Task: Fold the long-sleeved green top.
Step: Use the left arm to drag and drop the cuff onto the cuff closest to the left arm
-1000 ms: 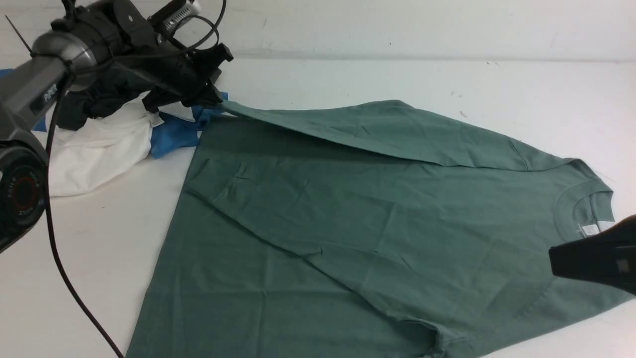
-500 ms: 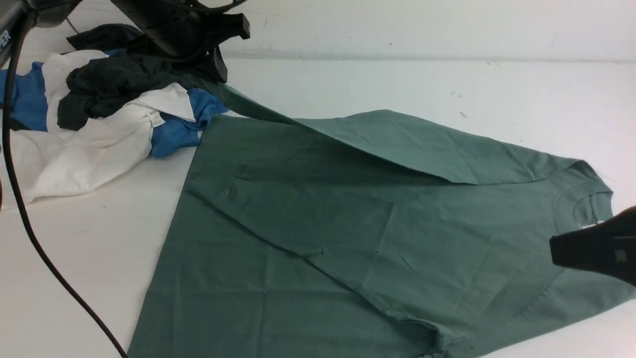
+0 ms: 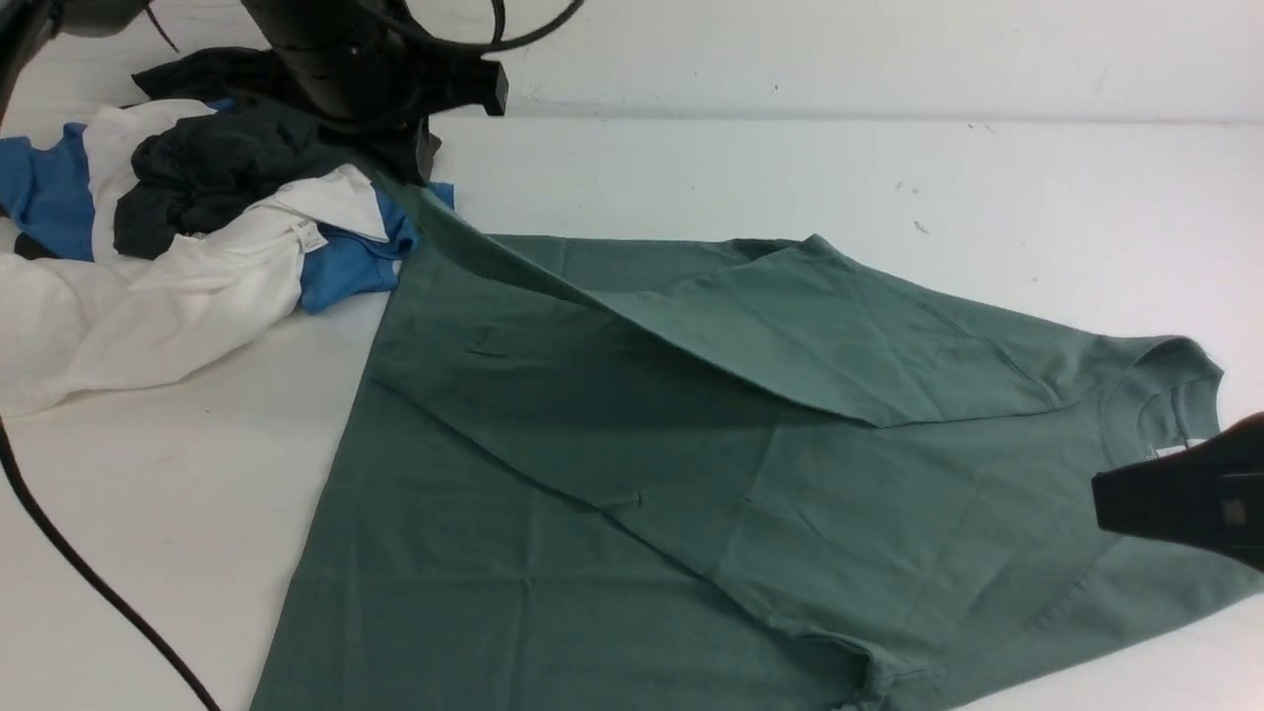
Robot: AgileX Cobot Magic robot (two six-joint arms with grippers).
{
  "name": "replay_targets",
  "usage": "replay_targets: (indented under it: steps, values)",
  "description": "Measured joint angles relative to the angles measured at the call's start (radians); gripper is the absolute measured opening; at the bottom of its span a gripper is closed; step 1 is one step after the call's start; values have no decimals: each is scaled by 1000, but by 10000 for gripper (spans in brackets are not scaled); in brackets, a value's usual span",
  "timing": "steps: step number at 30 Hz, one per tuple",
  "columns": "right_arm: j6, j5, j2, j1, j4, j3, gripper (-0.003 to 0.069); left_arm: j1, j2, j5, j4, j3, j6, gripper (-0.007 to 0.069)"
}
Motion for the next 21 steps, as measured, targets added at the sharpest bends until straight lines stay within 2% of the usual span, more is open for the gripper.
replay_targets:
  steps: [11, 18, 21]
  values:
    - [-26, 6, 0, 0, 0, 0, -15, -47, -10, -5, 107, 209, -75, 6]
    - [-46, 4, 0, 0, 4, 0, -15, -47, -9, -13, 120, 281, -77, 7]
    - [-47, 10, 0, 0, 4, 0, -15, -47, -3, -15, 121, 295, -77, 32]
